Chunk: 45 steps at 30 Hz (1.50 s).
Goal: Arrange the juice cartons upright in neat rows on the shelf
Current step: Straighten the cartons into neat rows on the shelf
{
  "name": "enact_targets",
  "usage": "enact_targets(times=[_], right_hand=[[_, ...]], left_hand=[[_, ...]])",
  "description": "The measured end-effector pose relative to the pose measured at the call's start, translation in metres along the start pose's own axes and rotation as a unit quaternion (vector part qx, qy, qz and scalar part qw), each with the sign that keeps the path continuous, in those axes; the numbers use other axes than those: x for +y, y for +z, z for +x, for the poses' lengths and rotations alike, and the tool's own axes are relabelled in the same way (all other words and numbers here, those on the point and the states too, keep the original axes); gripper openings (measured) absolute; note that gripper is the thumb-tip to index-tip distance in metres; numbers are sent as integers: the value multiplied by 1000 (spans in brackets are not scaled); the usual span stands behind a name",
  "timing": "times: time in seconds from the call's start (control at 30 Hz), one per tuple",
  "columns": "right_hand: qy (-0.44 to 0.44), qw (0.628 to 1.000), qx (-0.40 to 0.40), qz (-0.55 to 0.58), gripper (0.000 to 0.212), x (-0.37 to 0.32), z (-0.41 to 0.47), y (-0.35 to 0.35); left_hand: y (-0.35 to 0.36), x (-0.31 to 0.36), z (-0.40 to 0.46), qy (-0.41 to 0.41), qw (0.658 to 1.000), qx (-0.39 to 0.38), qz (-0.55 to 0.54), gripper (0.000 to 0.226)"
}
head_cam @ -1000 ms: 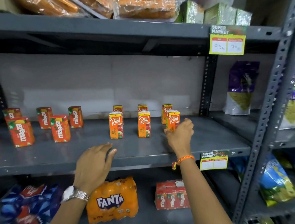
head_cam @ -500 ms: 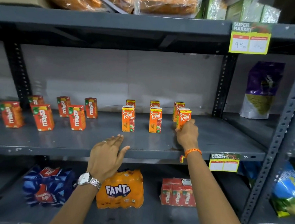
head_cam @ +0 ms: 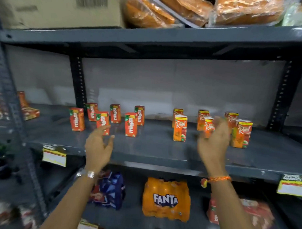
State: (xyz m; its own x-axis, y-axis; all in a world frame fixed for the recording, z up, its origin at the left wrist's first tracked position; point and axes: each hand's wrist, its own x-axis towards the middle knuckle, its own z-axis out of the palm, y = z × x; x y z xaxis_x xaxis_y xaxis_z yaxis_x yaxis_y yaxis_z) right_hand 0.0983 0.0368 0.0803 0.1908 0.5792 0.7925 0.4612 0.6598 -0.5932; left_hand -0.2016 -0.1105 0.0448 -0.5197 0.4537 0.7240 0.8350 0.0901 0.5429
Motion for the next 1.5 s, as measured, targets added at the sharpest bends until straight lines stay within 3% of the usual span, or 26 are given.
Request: enact_targets(times=[0.1, 0.2, 0.33, 0.37, 0.43, 0.53, 0.8, 1.07, 1.37, 1.5], right_hand=[[54, 976, -166, 128, 49, -52, -22, 60], [88, 930, -341, 104, 64, -87, -34, 119], [72, 909, -409, 40, 49, -109, -39, 167], [81, 903, -421, 30, 56, -110, -40, 176], [114, 898, -424, 21, 72, -110, -44, 191], [131, 914, -384, 10, 66, -105, -50, 204], [115, 930, -347, -38, 52, -103, -53, 206], [120, 924, -360, -49, 55, -101, -52, 208], [138, 917, -372, -46, 62, -102, -53, 208], [164, 908, -384, -38, 75, -103, -52, 196]], left_hand=[[-14, -35, 44, -61, 992, -105, -16, 34], [-15, -67, 78, -117, 970, -214, -6, 49], [-13, -99, 108, -141, 954, -261, -38, 67], [-11, -103, 114, -138, 950, -275, -56, 66], [-7, -106, 122, -135, 940, -298, -101, 55], [3, -109, 128, -107, 940, -307, -101, 40], [29, -106, 134, -91, 931, -330, -126, 39], [33, -112, 134, -101, 934, -317, -133, 34], [27, -108, 130, -117, 928, -318, -152, 44], [10, -107, 119, -158, 926, -284, -192, 72]])
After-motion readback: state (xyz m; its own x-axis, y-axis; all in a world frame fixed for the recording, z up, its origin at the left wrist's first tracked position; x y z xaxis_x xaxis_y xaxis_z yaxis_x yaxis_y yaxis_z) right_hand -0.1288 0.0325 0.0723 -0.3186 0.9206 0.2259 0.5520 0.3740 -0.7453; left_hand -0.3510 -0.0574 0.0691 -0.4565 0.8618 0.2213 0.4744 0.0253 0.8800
